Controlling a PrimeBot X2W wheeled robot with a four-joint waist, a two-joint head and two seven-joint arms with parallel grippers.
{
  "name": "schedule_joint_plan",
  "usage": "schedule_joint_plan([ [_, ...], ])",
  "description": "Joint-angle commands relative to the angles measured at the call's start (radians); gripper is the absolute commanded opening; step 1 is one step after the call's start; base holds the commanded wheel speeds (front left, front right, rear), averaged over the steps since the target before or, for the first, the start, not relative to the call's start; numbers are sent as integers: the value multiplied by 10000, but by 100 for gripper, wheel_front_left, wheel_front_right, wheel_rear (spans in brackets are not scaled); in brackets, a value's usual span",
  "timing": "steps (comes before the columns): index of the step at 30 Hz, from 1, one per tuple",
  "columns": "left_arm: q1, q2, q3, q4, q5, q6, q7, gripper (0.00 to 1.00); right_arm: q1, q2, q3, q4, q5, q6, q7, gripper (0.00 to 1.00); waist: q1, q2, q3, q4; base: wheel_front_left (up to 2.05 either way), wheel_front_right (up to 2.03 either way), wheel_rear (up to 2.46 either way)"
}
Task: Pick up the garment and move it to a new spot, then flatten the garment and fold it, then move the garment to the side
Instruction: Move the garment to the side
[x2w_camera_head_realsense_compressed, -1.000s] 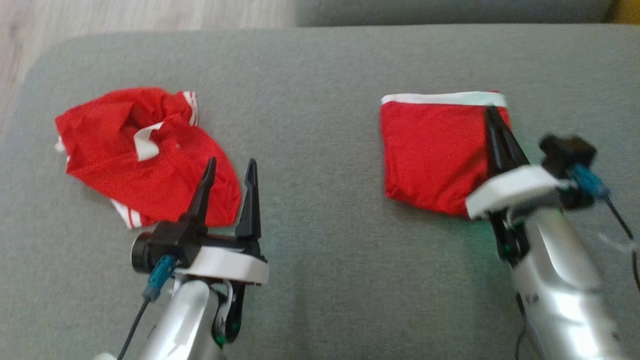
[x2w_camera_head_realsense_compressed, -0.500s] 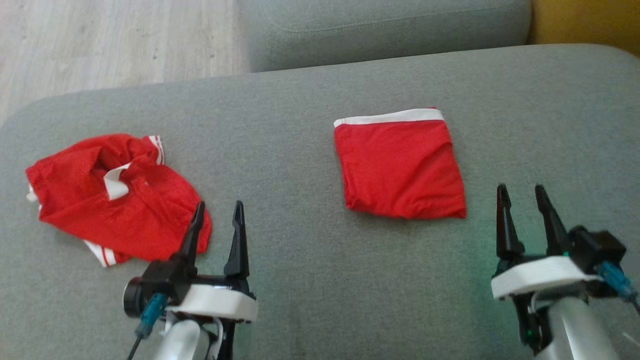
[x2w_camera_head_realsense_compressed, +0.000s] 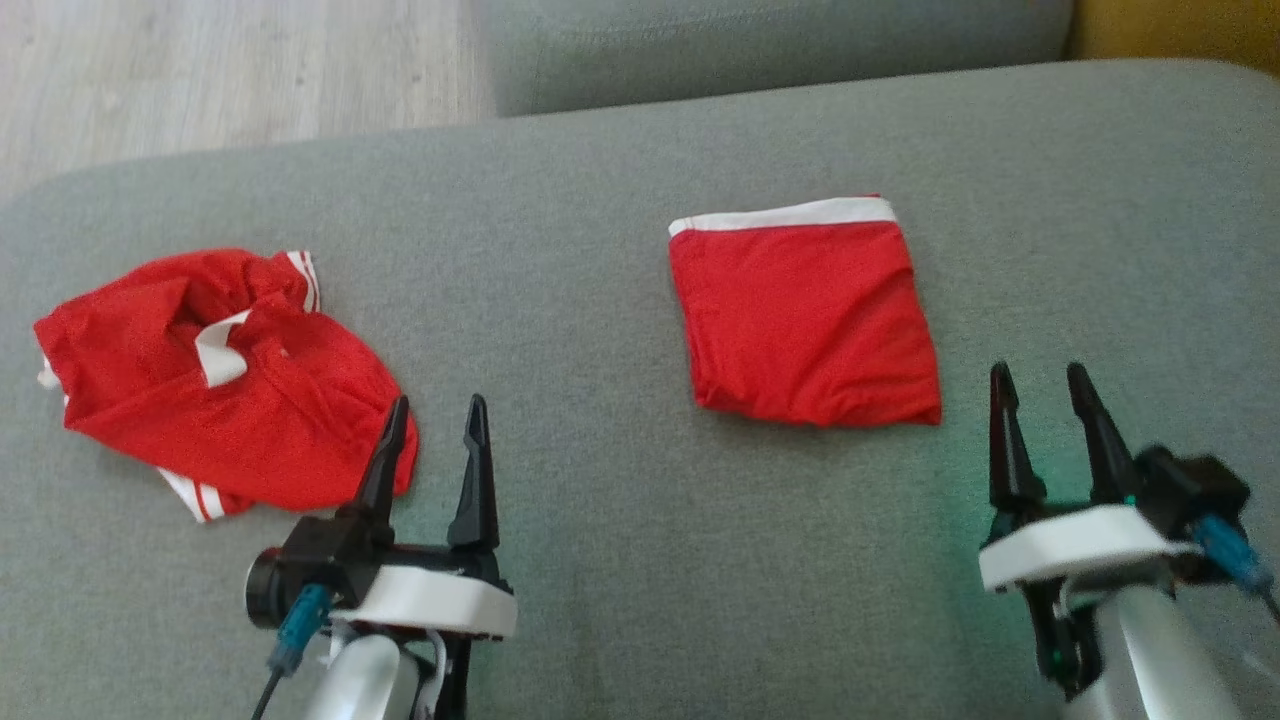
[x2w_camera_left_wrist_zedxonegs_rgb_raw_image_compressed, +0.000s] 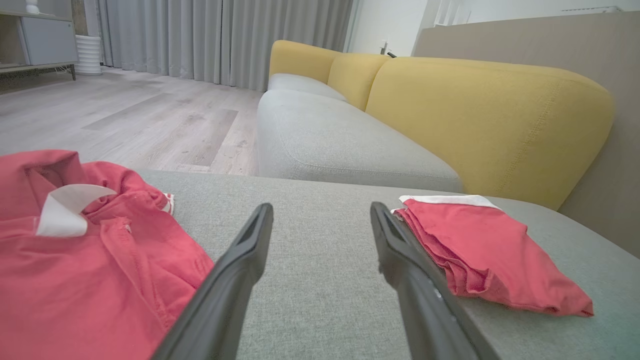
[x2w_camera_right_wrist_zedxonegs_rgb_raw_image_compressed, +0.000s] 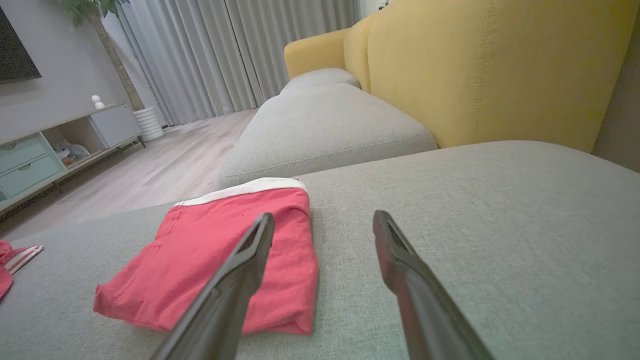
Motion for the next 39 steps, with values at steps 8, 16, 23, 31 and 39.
schedule_joint_plan([
  [8, -1059, 37, 105, -378, 169, -52, -95, 100, -2186, -24, 159, 255, 147, -7, 1277, 100, 0, -1, 1108, 502, 0, 0, 0],
  [16, -1529, 37, -193, -291, 5, -4, -95, 100, -3773, -24, -226, 2609, 95, -7, 2673, 100, 0, -1, 1674, 1029, 0, 0, 0],
  [23, -1596, 37, -171, -232, 30, 37, -95, 100, -4361, -24, -10, 4066, 223, -7, 3233, 0, 0, -1, 1713, 1187, 0, 0, 0],
  [31, -1413, 37, -4, -214, -43, 78, -95, 100, -4710, -502, 354, 4382, -472, -7, 2512, 0, 0, -1, 1277, 907, 0, 0, 0],
  [39, -1290, 37, 49, -277, -87, 110, -95, 100, -4776, -2154, 1433, 3486, -619, -7, 3072, 0, 0, -1, 1027, 507, 0, 0, 0],
])
